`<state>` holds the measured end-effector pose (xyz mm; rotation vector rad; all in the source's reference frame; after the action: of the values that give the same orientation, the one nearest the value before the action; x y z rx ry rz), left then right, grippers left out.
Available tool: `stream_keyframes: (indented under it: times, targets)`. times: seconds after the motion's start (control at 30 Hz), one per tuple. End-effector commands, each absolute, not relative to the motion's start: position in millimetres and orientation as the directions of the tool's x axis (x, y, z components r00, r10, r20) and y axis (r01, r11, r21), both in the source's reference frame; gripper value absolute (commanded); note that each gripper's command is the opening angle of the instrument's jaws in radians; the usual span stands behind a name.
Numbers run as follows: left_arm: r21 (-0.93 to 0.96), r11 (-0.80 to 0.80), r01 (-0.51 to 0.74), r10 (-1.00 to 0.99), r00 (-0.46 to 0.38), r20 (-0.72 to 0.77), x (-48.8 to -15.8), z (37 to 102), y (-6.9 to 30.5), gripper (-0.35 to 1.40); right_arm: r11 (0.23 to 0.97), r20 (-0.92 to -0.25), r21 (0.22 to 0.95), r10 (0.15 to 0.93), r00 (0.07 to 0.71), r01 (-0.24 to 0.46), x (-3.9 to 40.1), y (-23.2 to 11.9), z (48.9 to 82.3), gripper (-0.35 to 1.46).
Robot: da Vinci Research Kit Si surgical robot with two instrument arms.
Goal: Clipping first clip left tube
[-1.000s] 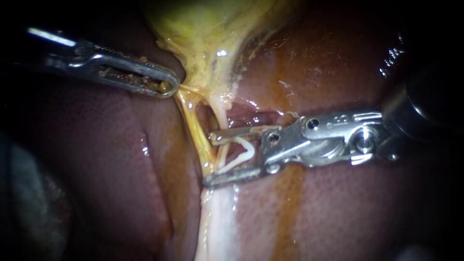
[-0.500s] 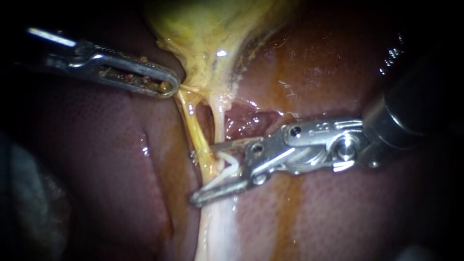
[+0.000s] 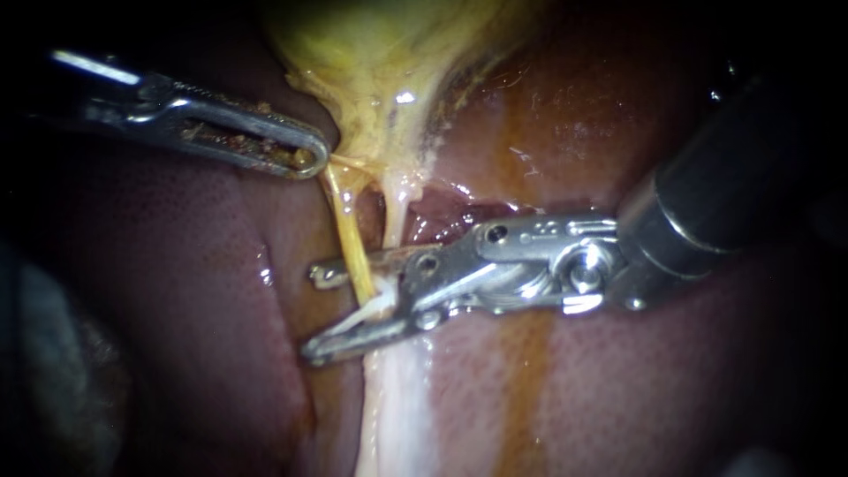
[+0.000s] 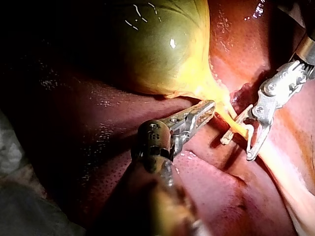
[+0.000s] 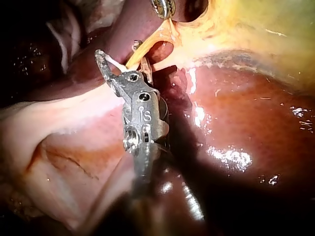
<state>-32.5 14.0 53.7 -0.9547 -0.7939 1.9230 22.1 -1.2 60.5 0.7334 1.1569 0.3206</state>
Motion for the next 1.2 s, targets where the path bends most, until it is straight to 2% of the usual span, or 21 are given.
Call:
stream_keyframes:
  times: [0.03,0.47,0.6,0.73,1.0,1.17,1.2]
  targets:
    - [-0.797,-0.459,-0.392,0.872,-0.37,-0.32,-32.5,53.7,14.0,-0.35,0.727,-0.714,0.672,0.584,0.385,0.144,22.1,-1.2,60.0,0.48]
    - [-0.797,-0.459,-0.391,0.872,-0.371,-0.32,-32.4,53.8,14.1,-0.35,0.693,-0.716,0.687,0.593,0.368,0.218,23.1,-2.2,55.3,0.45]
    - [-0.797,-0.459,-0.391,0.872,-0.371,-0.32,-32.4,53.9,14.1,-0.35,0.683,-0.704,0.699,0.606,0.371,0.21,23.1,-2.0,55.0,0.42]
    - [-0.797,-0.459,-0.391,0.872,-0.371,-0.32,-32.3,53.9,14.1,-0.35,0.646,-0.661,0.74,0.645,0.383,0.188,22.7,-1.9,55.0,0.34]
    - [-0.797,-0.459,-0.391,0.872,-0.371,-0.32,-32.3,53.9,14.1,-0.35,0.617,-0.624,0.769,0.669,0.404,0.167,22.1,-1.9,55.0,-0.04]
    - [-0.797,-0.459,-0.391,0.872,-0.371,-0.32,-32.3,53.9,14.1,-0.35,0.519,-0.513,0.848,0.747,0.424,0.111,21.6,-1.7,54.9,-0.35]
    - [-0.797,-0.459,-0.391,0.872,-0.371,-0.32,-32.3,53.9,14.1,-0.35,0.496,-0.487,0.862,0.761,0.428,0.099,21.5,-1.7,54.9,-0.35]
